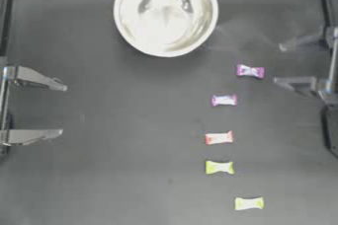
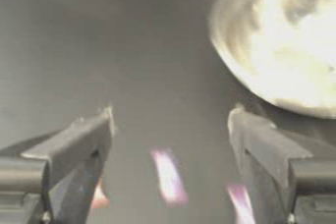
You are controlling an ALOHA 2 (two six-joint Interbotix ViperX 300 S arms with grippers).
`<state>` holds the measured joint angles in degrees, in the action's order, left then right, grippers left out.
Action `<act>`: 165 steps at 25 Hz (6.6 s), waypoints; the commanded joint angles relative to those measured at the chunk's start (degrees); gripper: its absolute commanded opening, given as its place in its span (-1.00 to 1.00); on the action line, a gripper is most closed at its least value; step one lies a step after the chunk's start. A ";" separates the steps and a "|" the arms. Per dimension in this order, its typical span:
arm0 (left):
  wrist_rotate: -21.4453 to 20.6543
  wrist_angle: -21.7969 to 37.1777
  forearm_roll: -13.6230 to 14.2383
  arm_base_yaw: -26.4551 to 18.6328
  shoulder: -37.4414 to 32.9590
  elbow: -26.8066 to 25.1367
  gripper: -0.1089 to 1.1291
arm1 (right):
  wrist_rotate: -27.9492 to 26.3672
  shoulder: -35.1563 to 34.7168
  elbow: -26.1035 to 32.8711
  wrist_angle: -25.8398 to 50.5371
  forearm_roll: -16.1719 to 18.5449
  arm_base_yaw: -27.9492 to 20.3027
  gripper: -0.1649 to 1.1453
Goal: Put candies in bowl
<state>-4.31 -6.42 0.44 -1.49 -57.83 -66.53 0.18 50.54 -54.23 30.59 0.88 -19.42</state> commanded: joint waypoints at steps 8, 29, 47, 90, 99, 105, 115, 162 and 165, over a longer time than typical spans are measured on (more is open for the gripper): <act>0.18 0.00 -0.18 -0.18 0.70 1.58 0.84 | 11.51 -19.86 11.34 14.68 -2.46 -10.90 0.75; 0.26 -0.09 -0.18 -0.18 0.53 0.97 0.84 | 17.67 -41.04 12.13 7.82 -0.18 -14.50 0.75; 0.35 0.00 -0.18 -0.18 0.53 0.97 0.84 | 17.58 -49.22 10.90 3.16 0.97 -14.50 0.75; 0.35 0.18 -0.62 -1.23 0.70 0.79 0.84 | 18.81 -45.62 28.21 -11.51 -5.19 -16.79 -0.35; 0.26 -0.09 -0.62 -1.32 0.79 1.05 0.84 | 18.81 -57.57 37.88 -16.00 -5.54 -17.14 -0.36; 0.18 -0.18 -0.62 -1.32 0.97 1.05 0.84 | 18.81 -62.58 42.28 -15.91 -5.27 -17.23 -0.35; 0.26 -0.18 -0.62 -1.85 0.97 0.88 0.84 | 18.72 -63.98 42.98 -14.94 -5.63 -16.96 0.93; 0.35 -0.18 -0.70 -2.37 1.23 0.97 0.84 | 16.08 -42.01 19.78 11.60 -4.48 -0.18 0.67; 0.35 -0.18 -0.70 -2.64 1.23 0.97 0.84 | 15.29 -42.98 18.63 10.11 -4.66 0.53 0.67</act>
<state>-4.04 -6.15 -0.18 -3.87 -57.83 -66.62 15.64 7.29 -35.77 41.66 -3.78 -19.42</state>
